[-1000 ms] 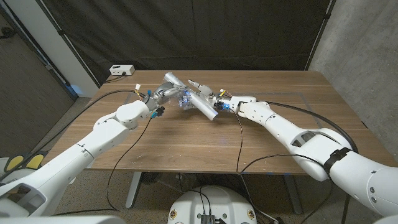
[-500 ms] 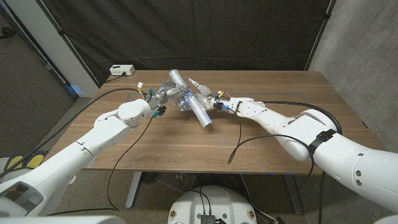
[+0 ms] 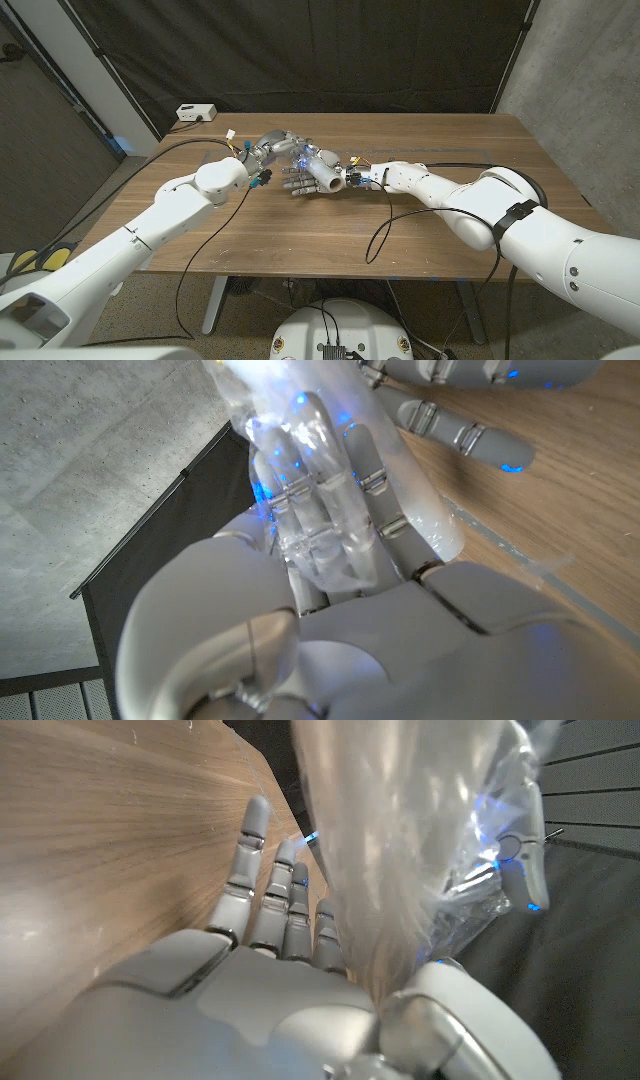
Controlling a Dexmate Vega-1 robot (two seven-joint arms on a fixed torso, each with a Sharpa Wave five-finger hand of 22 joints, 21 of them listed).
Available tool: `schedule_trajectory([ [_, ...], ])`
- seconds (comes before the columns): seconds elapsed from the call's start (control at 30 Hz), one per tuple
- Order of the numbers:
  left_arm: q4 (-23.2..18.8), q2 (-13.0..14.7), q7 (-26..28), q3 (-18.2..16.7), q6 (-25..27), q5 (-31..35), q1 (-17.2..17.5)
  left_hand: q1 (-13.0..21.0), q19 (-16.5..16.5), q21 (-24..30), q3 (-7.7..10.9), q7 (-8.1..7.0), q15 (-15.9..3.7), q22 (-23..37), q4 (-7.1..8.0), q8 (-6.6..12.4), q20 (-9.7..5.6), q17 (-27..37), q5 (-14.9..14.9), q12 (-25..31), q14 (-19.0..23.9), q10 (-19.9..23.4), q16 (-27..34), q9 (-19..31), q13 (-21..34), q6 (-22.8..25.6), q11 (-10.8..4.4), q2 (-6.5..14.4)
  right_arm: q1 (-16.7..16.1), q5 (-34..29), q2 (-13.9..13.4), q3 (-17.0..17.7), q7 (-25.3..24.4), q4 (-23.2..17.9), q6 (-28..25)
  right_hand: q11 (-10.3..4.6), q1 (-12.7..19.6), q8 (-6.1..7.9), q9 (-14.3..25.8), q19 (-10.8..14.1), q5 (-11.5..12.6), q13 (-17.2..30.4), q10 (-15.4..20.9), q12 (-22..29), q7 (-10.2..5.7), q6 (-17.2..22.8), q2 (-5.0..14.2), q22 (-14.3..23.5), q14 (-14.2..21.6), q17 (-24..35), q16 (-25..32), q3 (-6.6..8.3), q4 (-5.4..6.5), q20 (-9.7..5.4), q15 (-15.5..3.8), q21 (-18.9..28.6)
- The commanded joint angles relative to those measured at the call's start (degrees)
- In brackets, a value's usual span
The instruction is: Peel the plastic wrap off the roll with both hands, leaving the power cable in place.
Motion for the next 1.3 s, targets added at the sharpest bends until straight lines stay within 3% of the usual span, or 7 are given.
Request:
schedule_trajectory([
  [0.03, -3.0, 0.1, 3.4, -1.2, -1.4, 1.9, 2.4, -0.2, 0.5, 0.9, 0.63, 2.19, -0.52, -0.1, -0.07, 0.41, -3.96, 0.0, 0.1, 0.8, -0.1, 1.1, 0.6, 0.6, 0.4, 1.8, -1.16, -0.3, -0.4, -1.3, 0.5, 1.3, -0.1, 0.9, -1.0, -0.18, -0.7, 0.19, 0.0, -0.1, 0.4, -0.1, -0.5, 0.1, 0.25, 0.0, 0.26, 0.2, -0.3, 0.1, -0.2, -0.43, 0.11, -0.14, 0.04, -0.2],
  [0.83, -4.4, -3.7, 11.2, -4.1, -5.6, 4.3, 6.8, -0.5, -0.5, 3.3, 1.87, 2.12, -0.68, -1.4, -0.04, 1.02, -4.54, -0.7, 0.1, 2.5, -0.2, 0.8, 2.2, 3.3, 0.7, 2.2, -1.94, -0.9, -0.2, -2.1, 0.3, 1.2, 2.7, 0.3, -3.5, -0.18, -3.2, 0.02, -0.1, 1.3, 0.8, -1.0, -2.0, 0.1, 0.74, -2.2, -0.91, 0.2, -2.0, -0.9, -0.3, -2.21, -0.15, 0.9, 0.86, -1.0],
  [1.3, -4.5, -8.9, 19.6, -5.2, -8.7, 8.4, 9.2, -0.6, -0.6, 5.0, 2.81, 2.27, -0.91, -2.4, -0.05, 1.21, -4.78, -1.4, 0.0, 3.0, -0.1, 0.9, 3.0, 4.7, 0.0, 2.5, -2.02, -1.2, 0.0, -1.7, 0.3, 1.3, 1.9, 0.2, -4.1, -0.17, -4.1, 0.17, -0.2, 0.1, 1.2, -1.5, -3.6, 0.0, 0.88, -3.0, -0.73, 0.2, -4.0, -1.4, -0.5, -2.74, -0.35, 1.36, 1.07, -2.3],
])
